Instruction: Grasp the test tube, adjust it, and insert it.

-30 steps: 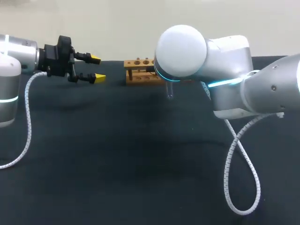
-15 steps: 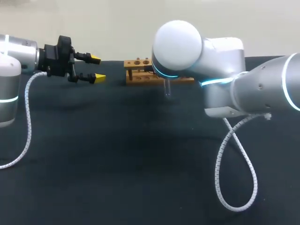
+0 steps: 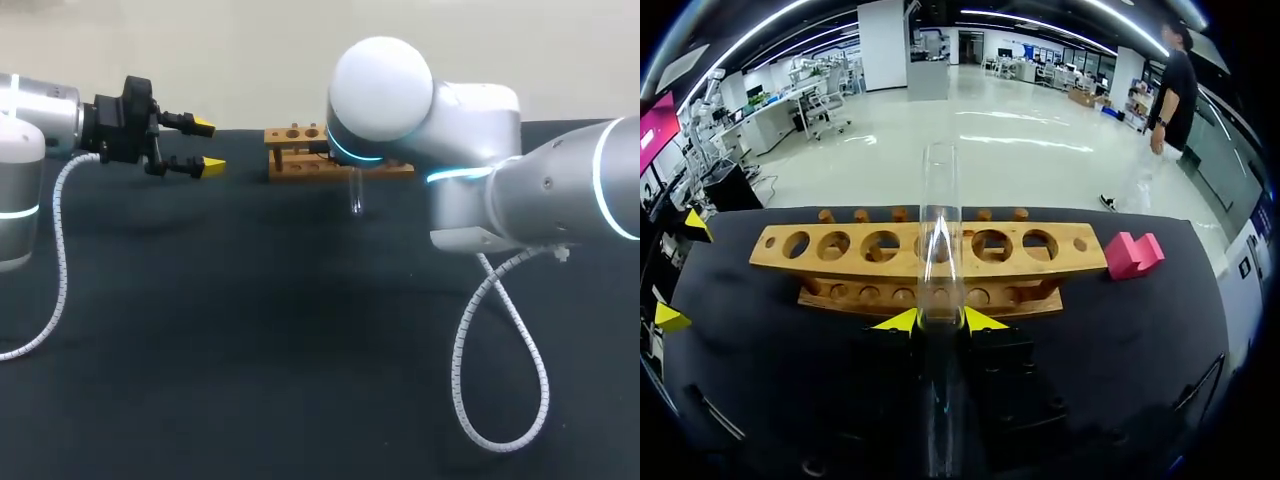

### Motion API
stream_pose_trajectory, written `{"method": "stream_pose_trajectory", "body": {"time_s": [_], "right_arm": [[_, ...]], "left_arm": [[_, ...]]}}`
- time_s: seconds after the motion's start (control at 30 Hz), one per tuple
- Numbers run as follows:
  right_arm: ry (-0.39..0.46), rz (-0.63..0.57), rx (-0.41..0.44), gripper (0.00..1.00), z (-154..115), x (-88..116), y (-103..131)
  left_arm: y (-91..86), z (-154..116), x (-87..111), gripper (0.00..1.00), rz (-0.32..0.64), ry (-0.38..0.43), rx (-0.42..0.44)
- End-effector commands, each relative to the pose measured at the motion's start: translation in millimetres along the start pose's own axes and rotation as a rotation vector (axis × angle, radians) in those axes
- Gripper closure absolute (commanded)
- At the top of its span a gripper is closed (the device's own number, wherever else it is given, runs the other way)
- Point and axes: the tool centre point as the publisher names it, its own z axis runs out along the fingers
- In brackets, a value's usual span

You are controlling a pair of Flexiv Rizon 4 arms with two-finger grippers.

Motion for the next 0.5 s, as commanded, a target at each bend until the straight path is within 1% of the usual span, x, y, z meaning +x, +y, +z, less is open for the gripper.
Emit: {"method": "stream_pose_trajectory", "body": {"time_s": [0.03, 0.5], "right_arm": [[0.021, 0.007, -0.011, 1.0, 4.8, 0.0, -1.3], [0.078, 0.011, -0.035, 1.0, 13.0, 6.6, -0.3]], "left_arm": [[-1.2, -0.7, 1.3, 0.0, 0.003, -0.004, -0.003], [-1.2, -0.7, 1.3, 0.0, 0.003, -0.004, -0.003]]}}
